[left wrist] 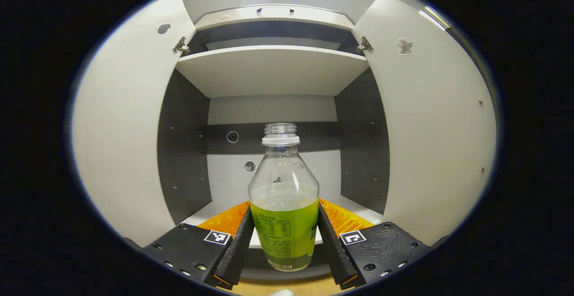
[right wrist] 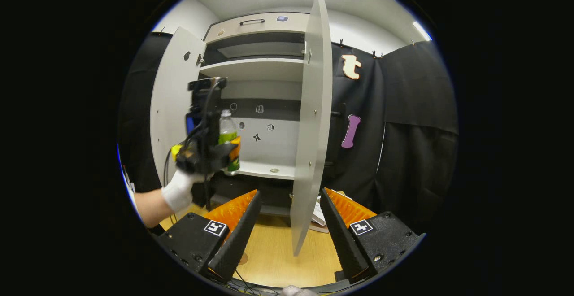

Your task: Grasp the bottle in the cabinet with the left hand and place it on the coaster, then close the right door with the right hand and the left door with the left hand.

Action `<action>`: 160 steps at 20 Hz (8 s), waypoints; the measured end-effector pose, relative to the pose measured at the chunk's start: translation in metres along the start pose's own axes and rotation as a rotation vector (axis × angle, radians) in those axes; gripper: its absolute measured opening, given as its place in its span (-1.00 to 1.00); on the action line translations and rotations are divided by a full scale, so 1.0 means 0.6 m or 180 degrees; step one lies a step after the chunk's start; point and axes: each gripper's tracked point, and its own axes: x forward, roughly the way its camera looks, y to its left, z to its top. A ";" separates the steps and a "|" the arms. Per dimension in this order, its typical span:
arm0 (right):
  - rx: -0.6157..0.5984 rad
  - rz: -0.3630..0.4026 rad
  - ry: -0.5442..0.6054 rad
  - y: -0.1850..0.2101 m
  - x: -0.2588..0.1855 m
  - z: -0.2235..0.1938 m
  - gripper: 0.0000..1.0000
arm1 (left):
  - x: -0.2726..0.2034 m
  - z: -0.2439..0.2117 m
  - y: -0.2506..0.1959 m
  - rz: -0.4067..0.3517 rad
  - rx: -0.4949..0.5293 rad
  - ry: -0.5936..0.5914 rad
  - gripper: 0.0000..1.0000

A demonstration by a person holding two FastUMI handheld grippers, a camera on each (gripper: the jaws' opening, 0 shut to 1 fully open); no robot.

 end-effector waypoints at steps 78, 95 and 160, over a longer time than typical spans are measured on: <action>0.0561 -0.0060 -0.0429 -0.272 0.086 0.095 0.65 | -0.460 0.084 0.111 0.0727 -0.0018 0.0324 0.92; 0.0170 0.1144 -0.0304 -0.212 0.181 0.152 0.60 | -0.404 0.089 -0.003 0.1050 0.0032 0.0441 0.92; 0.0372 0.0482 0.0241 0.101 0.006 0.027 0.60 | -0.233 0.097 0.558 0.0786 0.0014 0.0131 0.80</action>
